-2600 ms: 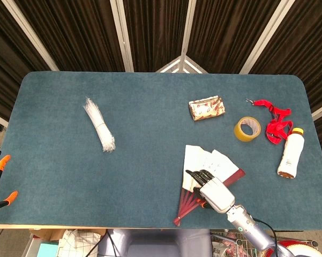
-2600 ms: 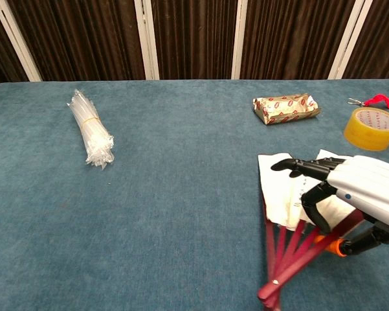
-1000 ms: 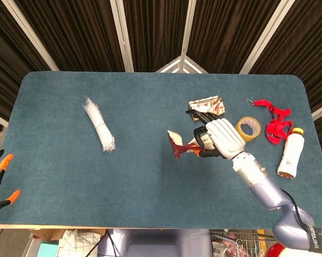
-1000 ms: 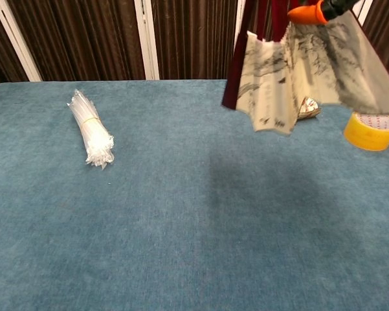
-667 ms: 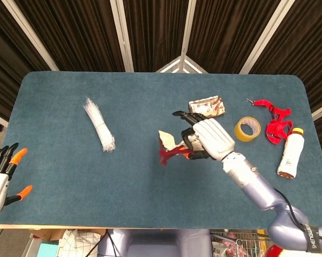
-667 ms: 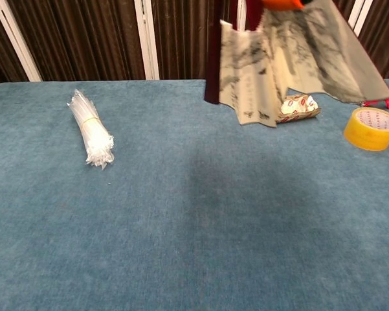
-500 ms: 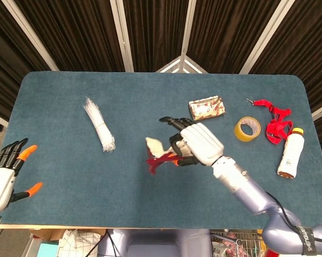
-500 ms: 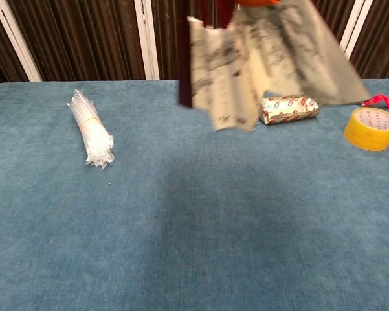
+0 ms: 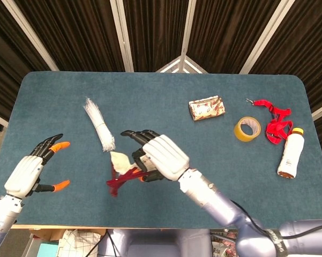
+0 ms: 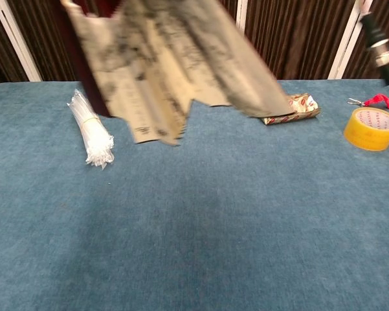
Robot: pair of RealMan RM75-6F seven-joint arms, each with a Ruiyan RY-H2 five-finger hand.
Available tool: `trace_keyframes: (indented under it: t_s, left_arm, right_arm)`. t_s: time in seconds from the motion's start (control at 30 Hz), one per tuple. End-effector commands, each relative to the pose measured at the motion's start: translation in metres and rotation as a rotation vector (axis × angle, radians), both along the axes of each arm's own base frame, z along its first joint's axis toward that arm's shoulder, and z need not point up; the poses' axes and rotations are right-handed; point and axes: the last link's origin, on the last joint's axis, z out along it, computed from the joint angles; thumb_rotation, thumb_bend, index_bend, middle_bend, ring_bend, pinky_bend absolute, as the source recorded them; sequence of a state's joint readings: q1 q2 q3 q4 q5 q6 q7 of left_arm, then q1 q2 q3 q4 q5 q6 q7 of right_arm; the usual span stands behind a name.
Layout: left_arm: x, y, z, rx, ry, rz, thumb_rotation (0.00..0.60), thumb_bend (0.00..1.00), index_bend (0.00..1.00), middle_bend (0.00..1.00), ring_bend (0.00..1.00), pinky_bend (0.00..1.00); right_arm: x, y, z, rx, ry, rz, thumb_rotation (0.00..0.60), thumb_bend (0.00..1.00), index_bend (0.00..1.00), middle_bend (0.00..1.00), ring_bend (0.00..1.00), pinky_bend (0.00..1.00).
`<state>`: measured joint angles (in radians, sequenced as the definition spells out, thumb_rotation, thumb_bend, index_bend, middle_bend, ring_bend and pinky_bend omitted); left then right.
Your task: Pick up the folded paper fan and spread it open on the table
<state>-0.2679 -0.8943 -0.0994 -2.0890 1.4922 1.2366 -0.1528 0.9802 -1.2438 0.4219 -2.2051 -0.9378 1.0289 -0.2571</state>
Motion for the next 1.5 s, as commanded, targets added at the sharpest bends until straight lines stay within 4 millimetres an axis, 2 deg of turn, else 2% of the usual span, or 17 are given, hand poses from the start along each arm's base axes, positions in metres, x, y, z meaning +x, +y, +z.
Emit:
trace_keyframes:
  t_s: [0.03, 0.3, 0.43, 0.67, 0.97, 1.5]
  left_arm:
    - [-0.002, 0.003, -0.002, -0.015, -0.021, 0.012, 0.6, 0.25, 0.19, 0.0, 0.0, 0.09]
    - [-0.002, 0.014, -0.008, -0.059, -0.111, 0.014, 0.6, 0.25, 0.25, 0.01, 0.0, 0.09]
    - [-0.003, 0.019, -0.013, -0.09, -0.142, 0.015, 0.6, 0.25, 0.28, 0.01, 0.0, 0.09]
    - [-0.002, 0.028, -0.018, -0.118, -0.218, 0.025, 0.6, 0.3, 0.37, 0.03, 0.0, 0.09]
    - [0.002, 0.035, -0.028, -0.156, -0.232, 0.017, 0.6, 0.34, 0.39, 0.04, 0.0, 0.09]
    - [0.025, 0.037, -0.045, -0.193, -0.266, -0.018, 0.6, 0.34, 0.49, 0.06, 0.0, 0.09]
  right_arm:
    - [0.017, 0.002, -0.013, 0.003, -0.036, -0.008, 0.6, 0.39, 0.92, 0.17, 0.22, 0.21]
    - [0.036, 0.001, -0.029, 0.001, -0.049, -0.009, 0.6, 0.4, 0.92, 0.17, 0.22, 0.21]
    - [0.042, 0.005, -0.038, 0.009, -0.035, -0.001, 0.6, 0.39, 0.92, 0.17, 0.22, 0.21]
    - [0.045, 0.007, -0.046, 0.015, -0.038, -0.013, 0.6, 0.39, 0.92, 0.17, 0.22, 0.21]
    - [0.044, 0.007, -0.042, 0.009, -0.055, -0.02, 0.6, 0.39, 0.92, 0.17, 0.22, 0.21]
    - [0.037, 0.008, -0.028, -0.003, -0.067, -0.018, 0.6, 0.39, 0.92, 0.17, 0.22, 0.21]
